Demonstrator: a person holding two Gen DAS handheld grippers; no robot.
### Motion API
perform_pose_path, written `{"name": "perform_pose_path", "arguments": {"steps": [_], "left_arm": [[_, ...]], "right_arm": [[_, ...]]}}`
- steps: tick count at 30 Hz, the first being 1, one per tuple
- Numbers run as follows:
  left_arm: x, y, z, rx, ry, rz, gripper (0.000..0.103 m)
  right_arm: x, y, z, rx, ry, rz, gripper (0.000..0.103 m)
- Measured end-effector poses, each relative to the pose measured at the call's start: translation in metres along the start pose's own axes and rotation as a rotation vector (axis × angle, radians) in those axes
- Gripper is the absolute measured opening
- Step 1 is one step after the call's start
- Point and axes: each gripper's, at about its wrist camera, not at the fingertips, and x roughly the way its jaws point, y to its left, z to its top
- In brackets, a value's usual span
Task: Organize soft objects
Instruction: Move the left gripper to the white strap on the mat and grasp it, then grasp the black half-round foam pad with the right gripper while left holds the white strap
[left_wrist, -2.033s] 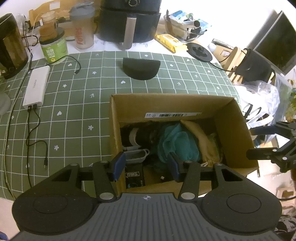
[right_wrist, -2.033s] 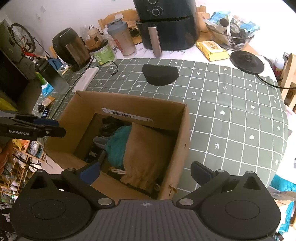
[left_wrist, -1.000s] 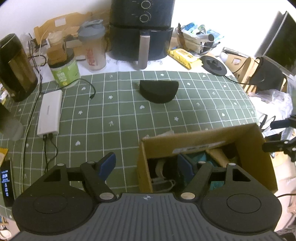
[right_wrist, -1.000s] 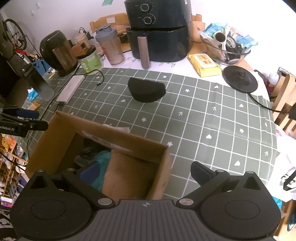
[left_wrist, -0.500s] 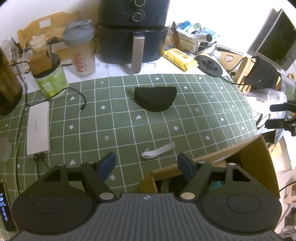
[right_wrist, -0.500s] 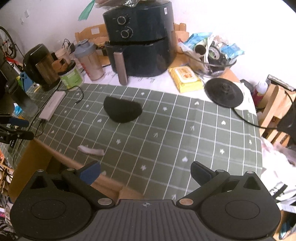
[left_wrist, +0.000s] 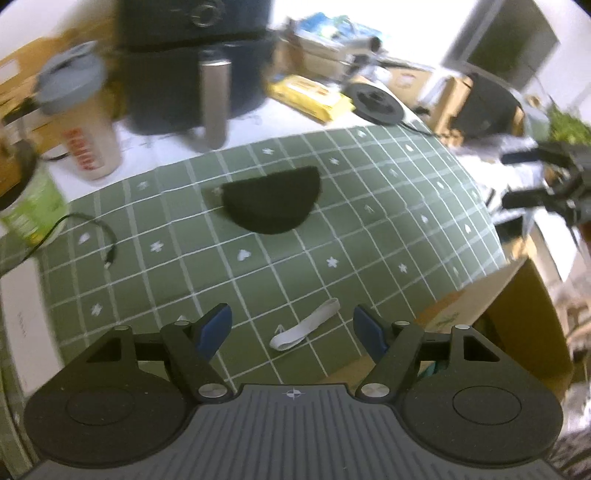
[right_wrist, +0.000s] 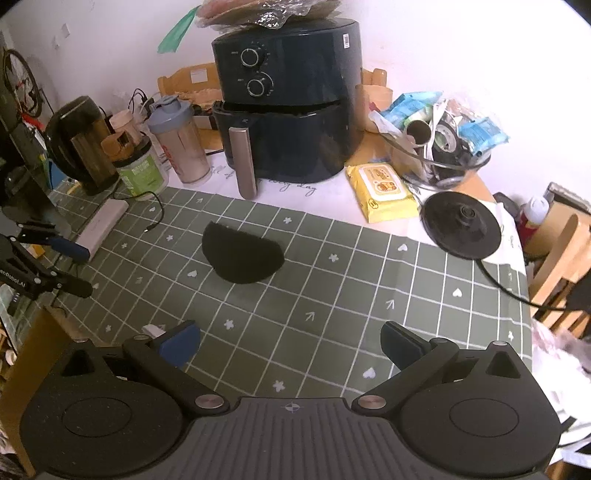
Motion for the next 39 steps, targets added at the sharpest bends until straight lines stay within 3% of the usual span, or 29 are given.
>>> {"name": "perform_pose_path", "arguments": {"steps": [6, 13, 16, 18, 23, 29, 39], "left_arm": [[0.035, 0.002, 0.006, 0.125, 0.070, -0.064, 0.070], [0.078, 0.015, 0.011, 0.195, 0.153, -0.155, 0.056], [0.092, 0.010, 0.008, 0.287, 0.187, -0.179, 0.052], [0.101, 0.006, 0.006, 0.337, 0.211, -0.192, 0.044], [0.124, 0.001, 0.004, 0.438, 0.255, -0.191, 0.035], [0.135, -0.012, -0.001, 0.603, 0.276, -0.188, 0.035], [0.129, -0.033, -0.023, 0.934, 0.205, -0.123, 0.034]], "right_arm": [[0.009, 0.000, 0.004, 0.011, -0.006, -0.017, 0.103], [0.012, -0.005, 0.003, 0.038, 0.001, -0.042, 0.103], [0.012, -0.009, 0.000, 0.060, 0.005, -0.051, 0.103], [0.012, -0.013, -0.003, 0.081, 0.008, -0.058, 0.103], [0.013, -0.018, -0.011, 0.118, 0.022, -0.074, 0.103], [0.013, -0.025, -0.016, 0.154, 0.031, -0.093, 0.103], [0.013, -0.031, -0.021, 0.192, 0.031, -0.109, 0.103]]}}
